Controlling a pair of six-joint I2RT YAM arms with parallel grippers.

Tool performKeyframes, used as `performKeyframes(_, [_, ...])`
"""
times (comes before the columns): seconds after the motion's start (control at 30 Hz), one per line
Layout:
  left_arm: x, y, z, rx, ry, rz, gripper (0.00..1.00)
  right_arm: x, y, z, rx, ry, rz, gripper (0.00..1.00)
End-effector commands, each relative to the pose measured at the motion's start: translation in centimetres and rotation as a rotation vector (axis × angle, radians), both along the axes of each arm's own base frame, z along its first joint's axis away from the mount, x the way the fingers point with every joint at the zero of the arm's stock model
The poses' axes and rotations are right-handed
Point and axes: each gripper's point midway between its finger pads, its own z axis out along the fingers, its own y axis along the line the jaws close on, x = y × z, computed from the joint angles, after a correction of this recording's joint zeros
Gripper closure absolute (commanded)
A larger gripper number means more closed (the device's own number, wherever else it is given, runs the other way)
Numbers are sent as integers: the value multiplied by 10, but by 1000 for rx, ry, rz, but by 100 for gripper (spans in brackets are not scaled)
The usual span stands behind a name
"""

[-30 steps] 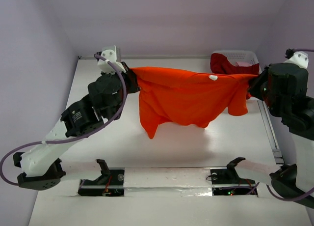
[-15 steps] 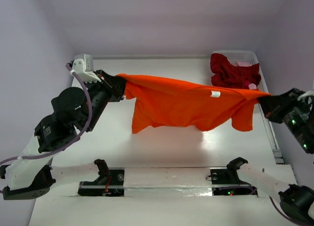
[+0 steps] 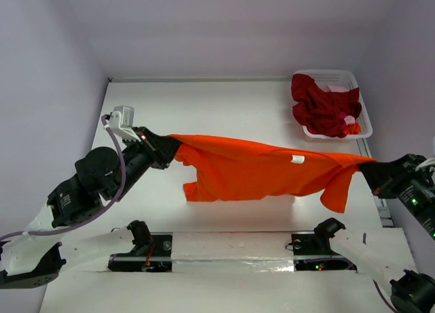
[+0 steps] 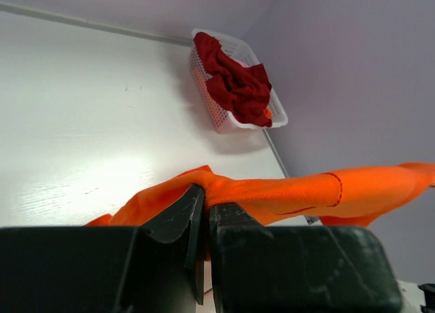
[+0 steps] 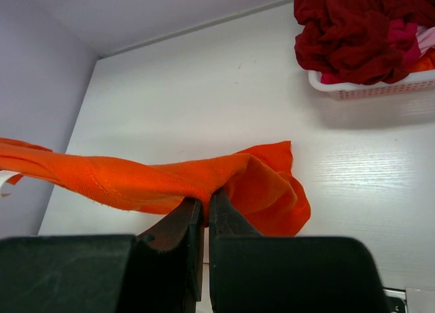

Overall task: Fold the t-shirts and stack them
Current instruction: Flatten out the tshirt

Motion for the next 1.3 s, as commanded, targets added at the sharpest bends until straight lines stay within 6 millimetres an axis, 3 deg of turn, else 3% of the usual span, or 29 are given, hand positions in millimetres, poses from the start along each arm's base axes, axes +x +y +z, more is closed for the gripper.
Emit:
performKeyframes(0.0, [-2,13,32,-126,-58,26,100,0,-8,-8,-25,4,-38,100])
performKeyframes(0.1, [5,8,36,-83,-49,48,100,12,0,-8,-30,23,-32,100])
performKeyframes(0.17, [10,14,49,-52,-39,90,100,33,7,-10,-62,74,-52,100])
performKeyframes(0.2, [19,1,41,27,-16,99,100,39,8,-2,-63,68,-68,100])
performKeyframes(0.23, [19,6,67,-2,-43,107,100,46,10,4,-65,70,-79,100])
performKeyframes(0.27, [23,2,75,13,-53,114,100,64,19,5,-83,98,-82,100])
performKeyframes(0.3, [34,-14,73,66,-44,121,100,72,22,12,-83,92,-86,100])
performKeyframes(0.33, [37,-16,81,94,-57,128,100,76,22,36,-55,38,-96,100])
performKeyframes(0.37, [36,-12,111,52,-97,133,100,83,24,46,-58,21,-102,100])
performKeyframes(0.4, [46,-28,111,88,-103,129,100,102,34,50,-79,31,-100,100])
performKeyframes(0.47, [49,-27,142,74,-171,144,100,112,35,80,-75,-42,-108,100])
performKeyframes(0.5, [57,-38,141,103,-176,151,100,128,43,79,-90,-25,-111,100])
performKeyframes(0.53, [58,-35,156,98,-211,160,100,133,48,86,-75,-43,-97,100])
performKeyframes(0.57, [60,-36,160,103,-218,170,100,133,50,99,-49,-73,-92,100])
performKeyframes(0.67, [71,-47,161,121,-215,186,100,148,61,109,-32,-83,-83,100])
performKeyframes(0.77, [79,-55,149,133,-198,192,100,158,69,107,-42,-74,-66,100])
performKeyframes(0.93, [73,-51,139,69,-156,190,100,152,70,96,-53,-48,-47,100])
performKeyframes(1.03, [64,-36,135,44,-136,191,100,132,58,94,-54,-53,-48,100])
performKeyframes(1.17, [48,-20,128,15,-133,158,100,107,52,74,-53,-18,-11,100])
performKeyframes(1.2, [39,-8,136,-31,-152,152,100,92,46,77,-35,-44,-6,100])
performKeyframes(1.27, [35,-5,130,-37,-152,138,100,83,42,74,-29,-51,2,100])
